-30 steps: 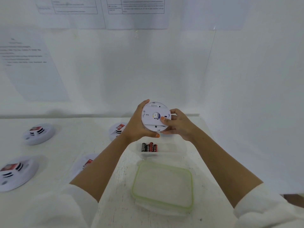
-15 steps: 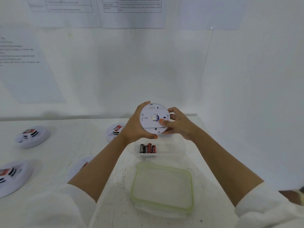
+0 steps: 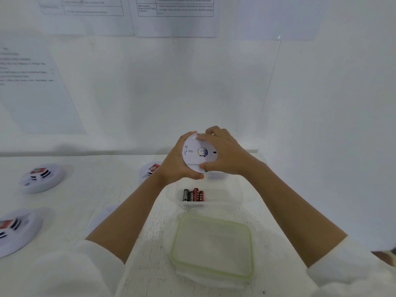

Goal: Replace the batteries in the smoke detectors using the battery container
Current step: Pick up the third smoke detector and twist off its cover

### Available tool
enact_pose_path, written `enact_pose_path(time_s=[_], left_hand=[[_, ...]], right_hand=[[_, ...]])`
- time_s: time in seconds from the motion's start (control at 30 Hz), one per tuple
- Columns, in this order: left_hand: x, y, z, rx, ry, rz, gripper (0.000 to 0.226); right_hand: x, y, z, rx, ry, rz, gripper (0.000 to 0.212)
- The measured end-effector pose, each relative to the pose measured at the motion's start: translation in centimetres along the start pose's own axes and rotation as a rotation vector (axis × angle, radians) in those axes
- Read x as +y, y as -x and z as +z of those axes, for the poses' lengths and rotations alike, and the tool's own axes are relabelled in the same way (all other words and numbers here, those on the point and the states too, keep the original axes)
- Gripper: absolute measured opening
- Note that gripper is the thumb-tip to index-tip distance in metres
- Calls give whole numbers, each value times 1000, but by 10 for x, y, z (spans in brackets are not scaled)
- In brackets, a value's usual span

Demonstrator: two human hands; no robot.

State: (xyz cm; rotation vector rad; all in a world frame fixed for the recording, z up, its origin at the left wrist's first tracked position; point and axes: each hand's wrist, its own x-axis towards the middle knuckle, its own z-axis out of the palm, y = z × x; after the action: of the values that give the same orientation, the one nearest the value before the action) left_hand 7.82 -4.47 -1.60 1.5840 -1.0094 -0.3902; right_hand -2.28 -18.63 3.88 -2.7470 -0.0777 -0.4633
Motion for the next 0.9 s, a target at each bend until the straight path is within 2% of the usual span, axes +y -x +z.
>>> enact_pose_path(time_s=[0.3,0.9], left_hand=[[-1,5,-1,-43,-1,-11,106],[-3,8,-6,-57,-31,-12,105]], right_hand=[[2,-1,-2,-71,82,-78,72],[-4,-9,5,-116,158,-90,69]])
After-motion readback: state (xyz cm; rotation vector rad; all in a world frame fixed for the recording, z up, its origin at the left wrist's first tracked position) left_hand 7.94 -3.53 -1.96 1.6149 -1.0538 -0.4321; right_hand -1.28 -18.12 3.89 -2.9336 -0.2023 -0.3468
